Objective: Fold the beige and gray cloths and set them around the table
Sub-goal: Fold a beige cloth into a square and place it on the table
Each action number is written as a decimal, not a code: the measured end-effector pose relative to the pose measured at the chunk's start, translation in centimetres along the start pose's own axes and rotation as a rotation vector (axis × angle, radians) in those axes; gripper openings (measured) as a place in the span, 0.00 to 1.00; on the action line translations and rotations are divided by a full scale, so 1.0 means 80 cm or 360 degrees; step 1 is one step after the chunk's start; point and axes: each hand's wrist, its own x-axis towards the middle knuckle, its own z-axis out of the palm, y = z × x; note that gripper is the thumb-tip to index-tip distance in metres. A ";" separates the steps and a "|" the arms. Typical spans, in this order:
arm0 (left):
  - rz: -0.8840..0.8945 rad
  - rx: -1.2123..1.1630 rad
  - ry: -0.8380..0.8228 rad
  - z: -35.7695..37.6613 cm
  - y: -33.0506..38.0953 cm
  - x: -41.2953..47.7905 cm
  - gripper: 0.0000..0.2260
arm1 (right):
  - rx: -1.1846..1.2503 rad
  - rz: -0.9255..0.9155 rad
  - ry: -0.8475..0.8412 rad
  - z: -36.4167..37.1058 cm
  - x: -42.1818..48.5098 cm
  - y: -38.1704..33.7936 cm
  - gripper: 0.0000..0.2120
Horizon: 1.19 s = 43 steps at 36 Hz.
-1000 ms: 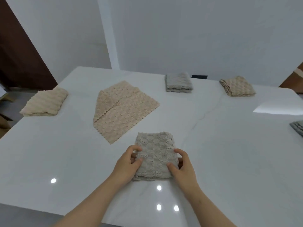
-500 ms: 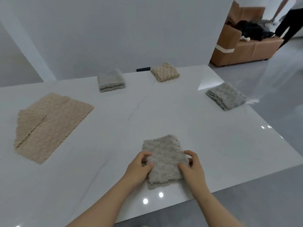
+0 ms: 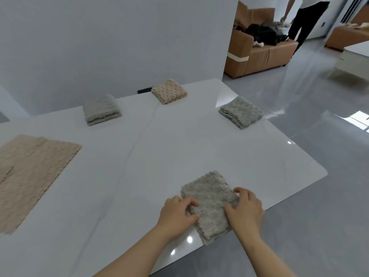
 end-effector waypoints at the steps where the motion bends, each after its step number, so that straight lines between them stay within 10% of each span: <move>1: -0.0001 -0.0022 -0.0001 -0.004 -0.002 -0.001 0.13 | -0.0026 -0.0041 0.0022 0.001 -0.002 -0.005 0.20; 26: -0.0625 0.0398 0.0960 -0.224 -0.342 -0.148 0.14 | -0.0130 -0.0948 -0.0900 0.227 -0.141 -0.314 0.18; 35: -0.0678 0.0463 0.0664 -0.280 -0.412 -0.175 0.40 | -0.0153 -0.0884 -0.1023 0.277 -0.176 -0.391 0.21; 43: -0.0681 0.0432 0.0552 -0.275 -0.407 -0.184 0.38 | -0.0323 -0.0890 -0.1011 0.283 -0.177 -0.402 0.20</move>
